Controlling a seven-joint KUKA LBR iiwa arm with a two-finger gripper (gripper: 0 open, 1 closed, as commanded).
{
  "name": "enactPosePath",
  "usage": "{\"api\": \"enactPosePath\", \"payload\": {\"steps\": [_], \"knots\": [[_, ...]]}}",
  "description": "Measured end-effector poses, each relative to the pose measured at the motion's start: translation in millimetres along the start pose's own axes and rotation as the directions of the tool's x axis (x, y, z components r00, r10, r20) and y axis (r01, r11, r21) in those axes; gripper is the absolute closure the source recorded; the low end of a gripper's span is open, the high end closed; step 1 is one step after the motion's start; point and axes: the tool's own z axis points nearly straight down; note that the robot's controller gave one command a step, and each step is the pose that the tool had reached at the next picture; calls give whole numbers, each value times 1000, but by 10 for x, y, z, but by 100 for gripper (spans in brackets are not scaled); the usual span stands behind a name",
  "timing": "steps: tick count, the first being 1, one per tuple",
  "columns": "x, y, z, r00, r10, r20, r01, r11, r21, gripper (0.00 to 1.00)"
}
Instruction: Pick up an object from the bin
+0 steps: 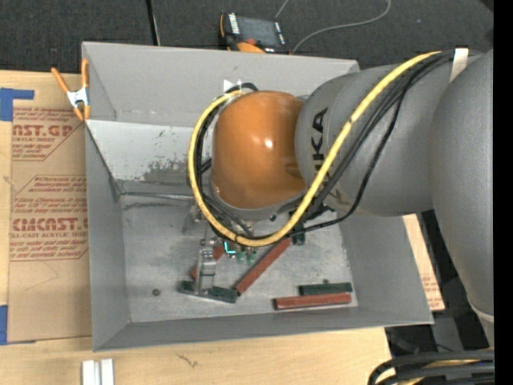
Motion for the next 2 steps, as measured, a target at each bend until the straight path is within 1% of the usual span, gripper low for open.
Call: {"api": "enactPosePath", "payload": {"steps": [1, 2], "knots": [[-377, -572, 1258, 973, -229, 3, 229, 973, 1, 0], [-381, -564, 1251, 973, -229, 8, 229, 973, 0, 0]]}}
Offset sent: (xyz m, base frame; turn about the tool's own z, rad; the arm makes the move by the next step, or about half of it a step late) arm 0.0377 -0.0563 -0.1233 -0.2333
